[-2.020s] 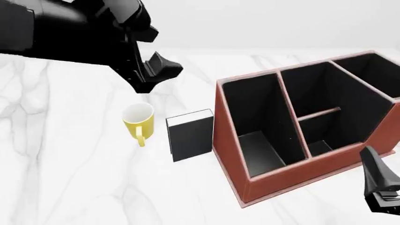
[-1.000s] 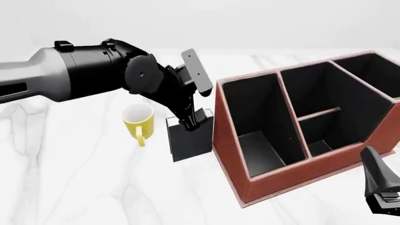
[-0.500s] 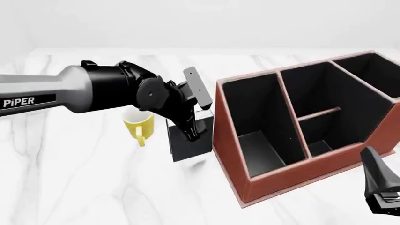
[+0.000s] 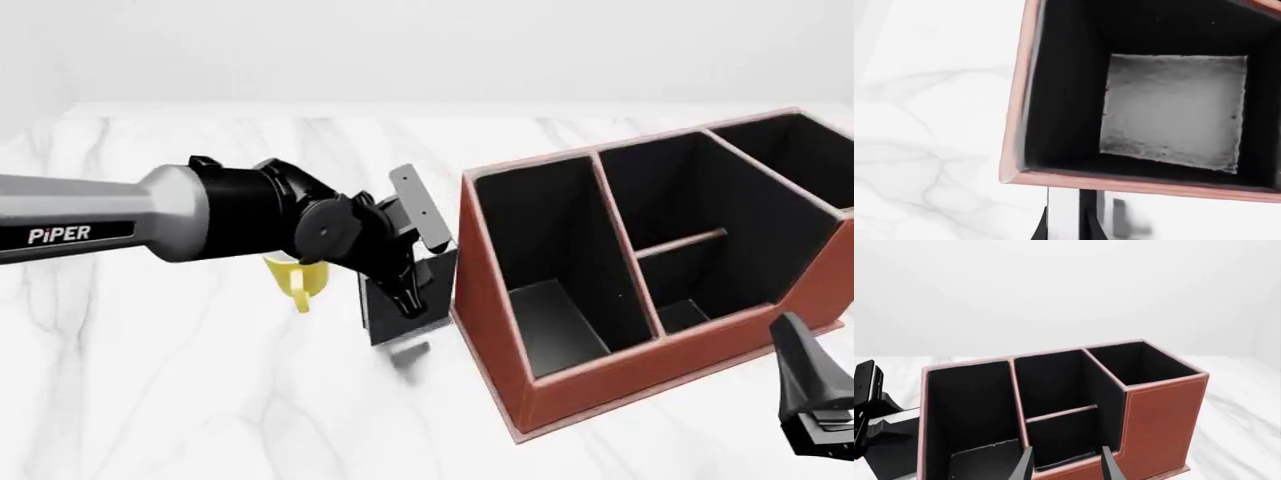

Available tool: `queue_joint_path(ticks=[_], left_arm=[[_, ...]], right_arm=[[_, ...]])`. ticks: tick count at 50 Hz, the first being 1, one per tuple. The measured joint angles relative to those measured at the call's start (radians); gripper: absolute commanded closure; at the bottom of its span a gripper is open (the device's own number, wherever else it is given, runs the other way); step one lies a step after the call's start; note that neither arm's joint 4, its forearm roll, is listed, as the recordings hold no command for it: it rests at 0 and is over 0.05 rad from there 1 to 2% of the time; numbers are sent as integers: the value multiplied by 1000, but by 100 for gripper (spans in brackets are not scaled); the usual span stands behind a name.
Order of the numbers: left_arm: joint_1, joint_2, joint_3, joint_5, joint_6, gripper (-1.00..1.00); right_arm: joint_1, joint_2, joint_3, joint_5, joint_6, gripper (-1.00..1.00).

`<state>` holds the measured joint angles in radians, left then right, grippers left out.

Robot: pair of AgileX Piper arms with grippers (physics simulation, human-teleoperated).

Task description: Pick up the book and place it in the back compartment of the caddy.

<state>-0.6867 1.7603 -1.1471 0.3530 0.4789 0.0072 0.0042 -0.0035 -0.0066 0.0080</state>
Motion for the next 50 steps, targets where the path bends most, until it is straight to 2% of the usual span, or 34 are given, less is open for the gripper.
queue_joint_path(ticks=[5, 16, 24, 31, 39, 45, 50], left_arm=[[-8, -20, 16, 2, -25, 100], [-59, -119, 94, 37, -134, 100], [-95, -225, 146, 100, -177, 100], [-134, -310, 150, 187, -196, 100], [-193, -384, 58, 343, -195, 100], [-228, -396, -67, 482, -187, 100], [-258, -380, -209, 607, -168, 100]], right_arm=[[-1, 0, 0, 0, 0, -100], [0, -1, 0, -1, -3, -100], [0, -2, 0, -2, -4, -100], [0, -2, -1, -2, -5, -100], [0, -3, -1, -3, -6, -100], [0, -3, -1, -3, -6, -100], [1, -3, -1, -3, -6, -100]])
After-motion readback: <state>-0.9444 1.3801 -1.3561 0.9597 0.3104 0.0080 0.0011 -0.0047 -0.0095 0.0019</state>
